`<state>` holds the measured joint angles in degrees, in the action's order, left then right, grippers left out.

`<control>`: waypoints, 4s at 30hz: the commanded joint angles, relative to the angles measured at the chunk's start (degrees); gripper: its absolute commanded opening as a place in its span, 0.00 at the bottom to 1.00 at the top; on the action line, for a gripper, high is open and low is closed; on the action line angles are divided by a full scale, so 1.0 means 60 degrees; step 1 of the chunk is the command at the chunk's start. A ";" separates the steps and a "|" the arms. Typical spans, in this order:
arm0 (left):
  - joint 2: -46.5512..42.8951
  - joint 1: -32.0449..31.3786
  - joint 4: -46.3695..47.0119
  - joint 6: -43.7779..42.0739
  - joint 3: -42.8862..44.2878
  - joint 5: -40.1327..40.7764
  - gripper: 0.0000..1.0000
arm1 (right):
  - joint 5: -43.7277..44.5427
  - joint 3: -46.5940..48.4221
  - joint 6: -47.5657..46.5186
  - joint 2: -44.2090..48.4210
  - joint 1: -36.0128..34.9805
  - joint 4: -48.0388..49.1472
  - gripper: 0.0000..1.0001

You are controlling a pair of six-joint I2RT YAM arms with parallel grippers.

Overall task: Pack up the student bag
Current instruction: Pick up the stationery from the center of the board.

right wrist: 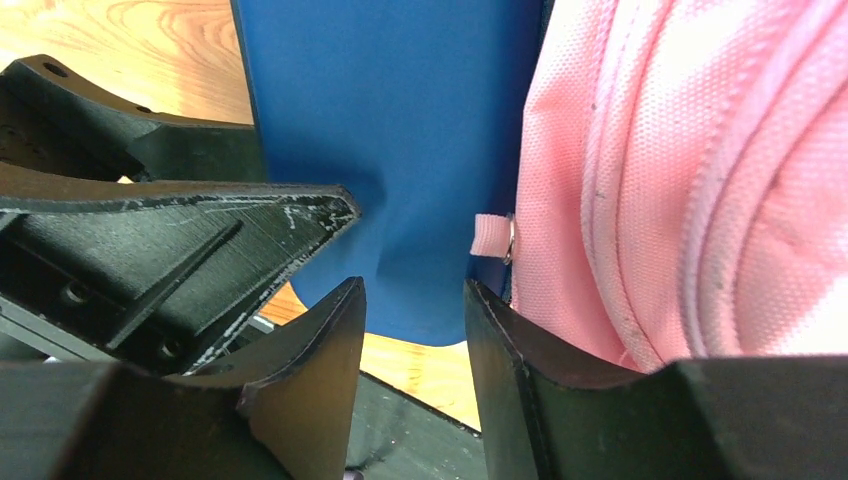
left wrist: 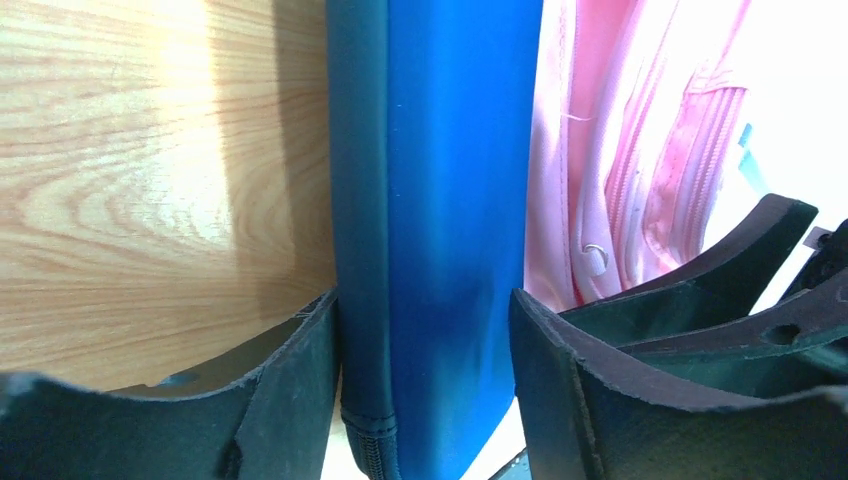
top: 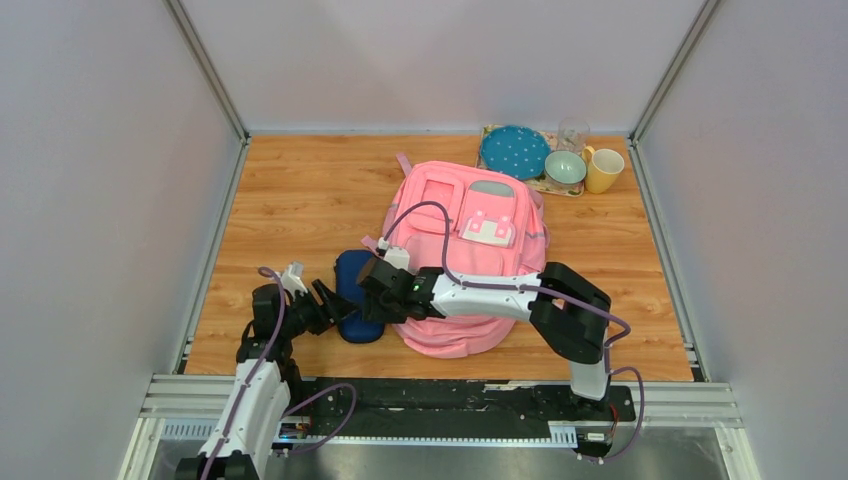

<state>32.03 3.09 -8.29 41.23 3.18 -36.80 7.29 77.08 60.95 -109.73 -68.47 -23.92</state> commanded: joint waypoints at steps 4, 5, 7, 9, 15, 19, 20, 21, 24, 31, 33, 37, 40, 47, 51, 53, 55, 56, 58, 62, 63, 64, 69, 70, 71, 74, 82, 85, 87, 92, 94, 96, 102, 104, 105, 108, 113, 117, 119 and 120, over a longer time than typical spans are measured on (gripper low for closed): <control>-0.0051 -0.0061 0.0899 0.0408 -0.0179 -0.1220 0.45 | -0.0380 -0.0834 -0.0226 -0.0199 -0.0059 0.0690 0.48; 0.0051 -0.0061 0.0870 0.0365 -0.0178 -0.1279 0.40 | -0.0336 -0.0893 -0.0270 -0.0111 -0.0059 0.0720 0.48; 0.0140 -0.0061 0.0797 0.0277 -0.0178 -0.1352 0.35 | -0.0278 -0.0996 -0.0299 0.0036 -0.0059 0.0764 0.49; 0.0228 -0.0061 0.0797 0.0233 -0.0178 -0.1440 0.23 | -0.0263 -0.1010 -0.0358 0.0168 -0.0058 0.0794 0.50; -0.0269 -0.0061 -0.0651 -0.0279 0.1017 -0.1090 0.00 | -0.0644 -0.0908 -0.1323 0.1277 -0.0073 0.0721 0.70; -0.0841 -0.0061 -0.2989 -0.1520 0.2747 0.0227 0.00 | -0.0483 -0.1317 -0.1588 0.2887 -0.0103 0.0838 0.78; -0.0667 -0.0061 -0.3287 -0.1743 0.3056 0.0534 0.00 | -0.0381 -0.1536 -0.1574 0.3198 -0.0088 0.0780 0.78; -0.0608 -0.0061 -0.3464 -0.1876 0.3552 0.0580 0.00 | -0.0220 -0.1668 -0.1574 0.3491 -0.0088 0.0678 0.78; -0.0432 -0.0090 -0.3832 -0.2038 0.4068 0.0625 0.00 | 0.0043 -0.2385 -0.1429 0.4809 -0.0102 0.0662 0.79; -0.0168 -0.0310 -0.2403 -0.1089 0.4655 -0.0661 0.00 | 0.0923 -0.4363 -0.0417 0.7695 -0.0015 0.1115 0.81; -0.0051 -0.0442 -0.1479 -0.0141 0.4481 -0.1672 0.00 | 0.1215 -0.4845 -0.0256 0.8559 0.0015 0.1145 0.82; 0.0008 -0.0486 0.1331 0.1621 0.3909 -0.2480 0.00 | 0.1699 -0.5607 0.0080 0.9849 0.0058 0.0941 0.84; 0.0008 -0.0793 0.2651 0.2457 0.3602 -0.2685 0.00 | 0.2022 -0.6193 0.0359 1.0772 0.0102 0.0896 0.86; -0.0285 -0.1306 0.3902 0.3470 0.2781 -0.2130 0.00 | 0.1920 -0.6314 0.0345 1.1214 0.0132 0.0926 0.88; -0.0358 -0.1628 0.3829 0.3499 0.2737 -0.1764 0.00 | 0.1438 -0.6298 0.0257 1.0980 0.0132 0.1247 0.88; -0.0358 -0.1934 0.3698 0.3528 0.2737 -0.1312 0.00 | 0.1291 -0.6328 0.0242 1.0775 0.0132 0.1598 0.88; -0.0314 -0.2199 0.3755 0.3572 0.2678 -0.1075 0.00 | 0.1144 -0.6328 0.0242 1.0628 0.0132 0.1934 0.88; -0.0300 -0.2476 0.3741 0.3558 0.2678 -0.0871 0.00 | 0.1100 -0.6299 0.0228 1.0555 0.0146 0.1994 0.88; -0.0343 -0.2741 0.3755 0.3514 0.2605 -0.0592 0.00 | 0.0997 -0.6182 0.0228 1.0321 0.0132 0.2068 0.88; -0.0198 -0.3356 0.4383 0.3776 0.2283 -0.0020 0.00 | 0.0719 -0.6254 0.0359 1.0013 0.0132 0.2608 0.88; -0.0139 -0.3618 0.4719 0.3922 0.2195 0.0009 0.00 | 0.0559 -0.6327 0.0432 0.9911 0.0146 0.2842 0.88; -0.0051 -0.3737 0.4853 0.3967 0.2151 0.0155 0.00 | 0.0514 -0.6444 0.0476 0.9852 0.0117 0.3222 0.88; -0.0124 -0.4280 0.5277 0.4069 0.1961 0.0712 0.00 | 0.0455 -0.6270 0.0477 0.9383 0.0132 0.3445 0.88; -0.0109 -0.4324 0.5424 0.4157 0.1946 0.0684 0.00 | 0.0441 -0.6226 0.0520 0.9194 0.0132 0.3445 0.88; -0.0095 -0.4324 0.5541 0.4231 0.1931 0.0625 0.00 | 0.0440 -0.6182 0.0564 0.9076 0.0132 0.3474 0.88; -0.0094 -0.4309 0.5850 0.4377 0.1873 0.0508 0.00 | 0.0396 -0.6138 0.0681 0.8710 0.0132 0.3664 0.87; -0.0168 -0.4324 0.6552 0.4934 0.1360 0.0420 0.00 | 0.0352 -0.6093 0.0799 0.8371 0.0132 0.4543 0.77; -0.0226 -0.4324 0.6846 0.5154 0.1140 0.0492 0.00 | 0.0455 -0.6240 0.0857 0.8547 0.0117 0.4865 0.75; -0.0212 -0.4324 0.7065 0.5300 0.1052 0.0493 0.00 | 0.0542 -0.6240 0.0916 0.8548 0.0132 0.4939 0.74; -0.0109 -0.4309 0.7796 0.5738 0.0950 0.0434 0.00 | 0.0426 -0.6152 0.1004 0.8343 0.0146 0.5086 0.70; -0.0065 -0.4310 0.7872 0.5769 0.0935 0.0362 0.00 | 0.0294 -0.6210 0.1164 0.8255 0.0175 0.5319 0.65; -0.0022 -0.4324 0.7945 0.5813 0.0906 0.0274 0.00 | 0.0148 -0.6342 0.1253 0.8240 0.0190 0.5669 0.62; 0.0228 -0.4324 0.8956 0.6370 0.0569 -0.0049 0.00 | 0.0089 -0.6474 0.1312 0.8254 0.0234 0.5964 0.47; 0.0228 -0.4310 0.8970 0.6355 0.0438 -0.0020 0.00 | 0.0074 -0.6431 0.1224 0.8298 0.0249 0.5950 0.17; 0.0213 -0.4324 0.8970 0.6355 0.0393 -0.0005 0.00 | 0.0103 -0.6387 0.1195 0.8357 0.0264 0.5805 0.09; 0.0228 -0.4324 0.8869 0.6326 0.0334 -0.0019 0.02 | 0.0249 -0.6211 0.1005 0.8561 0.0264 0.5220 0.00; 0.0038 -0.4324 0.6768 0.5058 0.0990 -0.0093 0.49 | 0.0908 -0.6196 0.0872 0.9147 0.0264 0.4209 0.00; -0.0240 -0.4324 0.3352 0.2844 0.2309 0.0388 0.73 | 0.2020 -0.6196 0.0872 0.9952 0.0264 0.2178 0.00; -0.0212 -0.4310 0.1841 0.1642 0.2983 0.0580 0.75 | 0.2634 -0.6298 0.0901 1.0625 0.0264 0.1210 0.00; -0.0154 -0.4324 0.1431 0.1276 0.3218 0.0726 0.75 | 0.2870 -0.6328 0.0931 1.0874 0.0264 0.0870 0.00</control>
<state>31.59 -23.11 17.72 64.51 14.87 -35.18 14.33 38.11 67.24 -51.00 -67.07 -8.36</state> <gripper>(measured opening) 0.743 0.201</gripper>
